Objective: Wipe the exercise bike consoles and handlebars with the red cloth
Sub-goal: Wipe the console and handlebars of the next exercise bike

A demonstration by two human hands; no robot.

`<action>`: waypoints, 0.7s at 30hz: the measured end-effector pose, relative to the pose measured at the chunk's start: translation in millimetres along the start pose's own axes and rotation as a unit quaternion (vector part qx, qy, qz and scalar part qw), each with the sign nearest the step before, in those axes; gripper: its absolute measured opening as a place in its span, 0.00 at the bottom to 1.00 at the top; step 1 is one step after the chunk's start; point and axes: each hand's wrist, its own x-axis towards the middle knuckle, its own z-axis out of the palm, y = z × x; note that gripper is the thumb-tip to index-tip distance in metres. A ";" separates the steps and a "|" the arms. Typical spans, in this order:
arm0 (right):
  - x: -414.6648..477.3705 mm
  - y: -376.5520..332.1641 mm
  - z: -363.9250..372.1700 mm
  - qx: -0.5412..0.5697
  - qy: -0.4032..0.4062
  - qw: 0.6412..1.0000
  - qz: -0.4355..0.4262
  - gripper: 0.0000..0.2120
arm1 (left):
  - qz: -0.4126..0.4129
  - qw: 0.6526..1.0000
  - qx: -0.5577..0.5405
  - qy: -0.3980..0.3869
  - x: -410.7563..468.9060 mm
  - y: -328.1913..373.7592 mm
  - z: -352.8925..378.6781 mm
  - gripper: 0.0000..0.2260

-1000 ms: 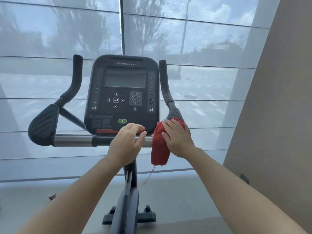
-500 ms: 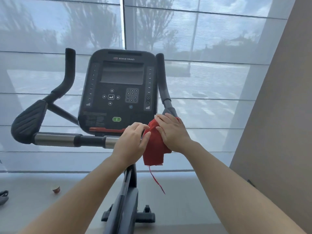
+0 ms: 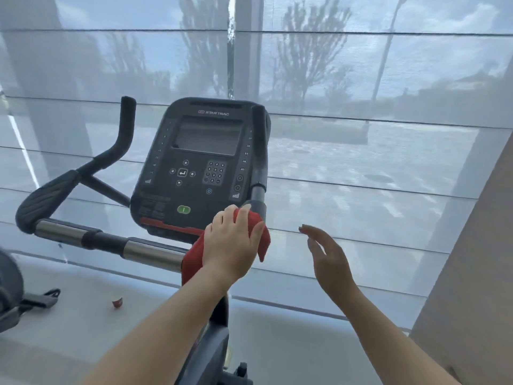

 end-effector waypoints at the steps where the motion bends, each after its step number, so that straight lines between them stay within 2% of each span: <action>1: -3.9 14.2 -4.1 -0.010 0.000 1.000 0.022 0.14 | -0.006 1.000 -0.004 -0.006 6.2 2.1 0.9 0.26; 4: -22.4 56.6 -11.6 -0.074 -0.029 0.994 0.073 0.13 | -0.027 0.999 -0.026 -0.030 20.6 9.2 2.2 0.27; 7: -38.6 79.3 -8.7 -0.119 -0.071 0.987 0.087 0.13 | -0.026 0.999 -0.026 -0.030 21.1 12.4 0.3 0.26; 13: -19.3 53.7 13.5 -0.087 -0.107 0.990 0.017 0.13 | -0.025 0.999 0.023 -0.018 -10.8 6.0 3.2 0.24; 21: 73.8 24.5 5.0 -0.107 -0.087 0.987 -0.077 0.13 | -0.089 0.995 0.021 -0.027 23.7 18.9 13.3 0.26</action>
